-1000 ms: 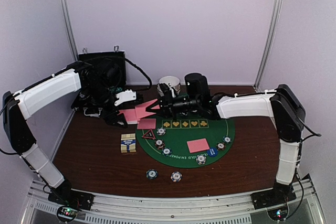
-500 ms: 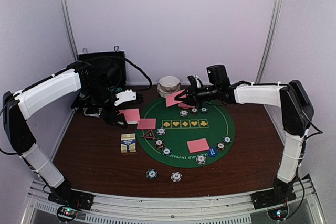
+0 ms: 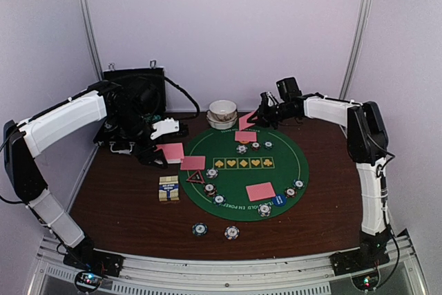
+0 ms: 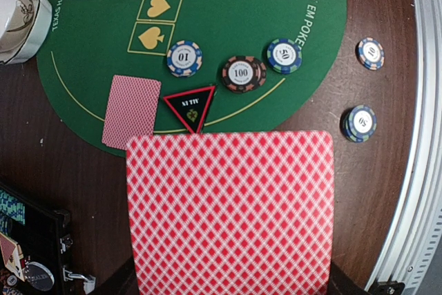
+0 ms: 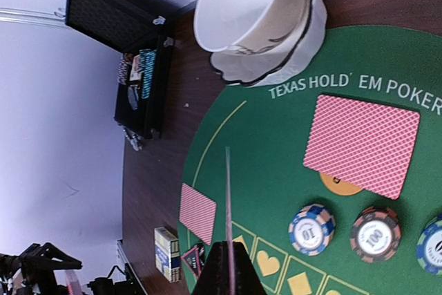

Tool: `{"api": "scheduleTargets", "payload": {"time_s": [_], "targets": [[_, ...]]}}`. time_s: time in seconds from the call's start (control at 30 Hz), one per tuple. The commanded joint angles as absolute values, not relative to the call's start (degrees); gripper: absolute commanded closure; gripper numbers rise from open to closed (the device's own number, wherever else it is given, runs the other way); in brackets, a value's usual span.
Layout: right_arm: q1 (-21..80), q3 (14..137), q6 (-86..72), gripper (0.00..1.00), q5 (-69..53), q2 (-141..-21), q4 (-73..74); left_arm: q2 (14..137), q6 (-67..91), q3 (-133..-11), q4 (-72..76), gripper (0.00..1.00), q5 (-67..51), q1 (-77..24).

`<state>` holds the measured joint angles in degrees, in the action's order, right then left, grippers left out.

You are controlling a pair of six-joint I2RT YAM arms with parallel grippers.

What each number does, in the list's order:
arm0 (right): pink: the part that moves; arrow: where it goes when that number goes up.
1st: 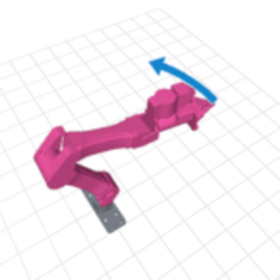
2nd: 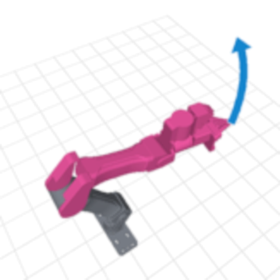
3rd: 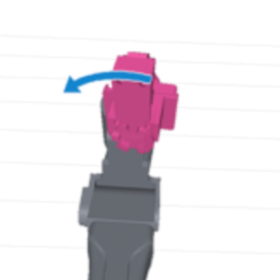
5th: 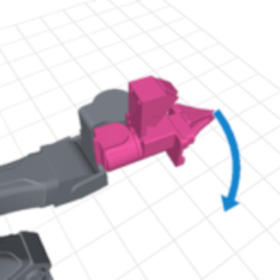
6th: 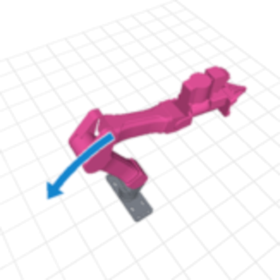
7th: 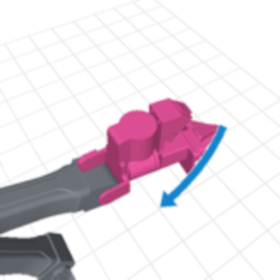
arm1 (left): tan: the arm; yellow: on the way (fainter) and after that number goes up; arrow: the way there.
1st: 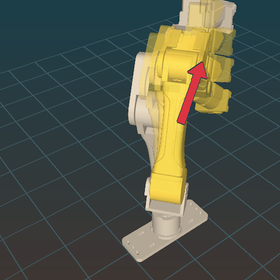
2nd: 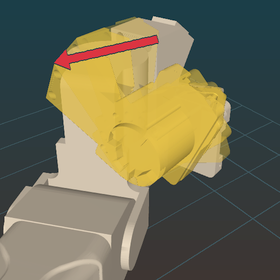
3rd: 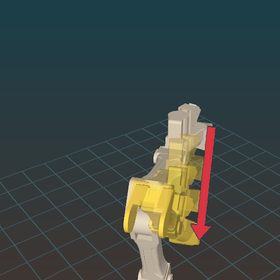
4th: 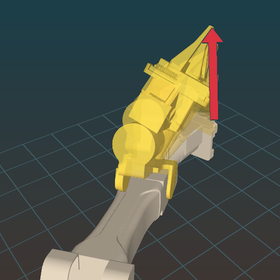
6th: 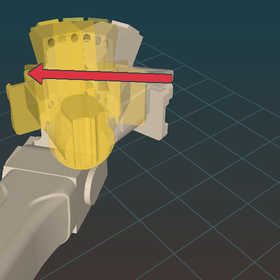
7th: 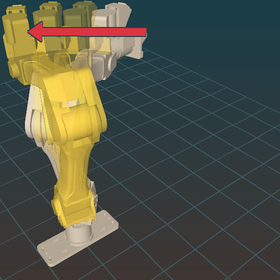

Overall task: Distribute texas hold em gaming equipment
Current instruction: Distribute the poker card in the big blind area.

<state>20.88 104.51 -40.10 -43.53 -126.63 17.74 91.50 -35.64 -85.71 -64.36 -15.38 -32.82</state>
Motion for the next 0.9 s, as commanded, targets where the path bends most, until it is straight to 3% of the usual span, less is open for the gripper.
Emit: {"api": "scheduleTargets", "payload": {"time_s": [0.0, 0.63, 0.87], "targets": [[19.67, 110.80, -37.24, 0.98, -40.74, -131.78, 21.67, 90.23, -35.90, -86.75, -62.63, 1.00, -15.89, -32.52], [19.36, 118.97, -36.86, 0.92, -37.52, -140.19, 25.96, 90.35, -35.95, -86.20, -62.59, 1.00, -16.27, -32.52], [19.34, 119.53, -33.61, 0.84, -34.46, -138.97, 29.98, 90.00, -35.78, -86.14, -62.63, 1.00, -16.39, -32.52]]}}
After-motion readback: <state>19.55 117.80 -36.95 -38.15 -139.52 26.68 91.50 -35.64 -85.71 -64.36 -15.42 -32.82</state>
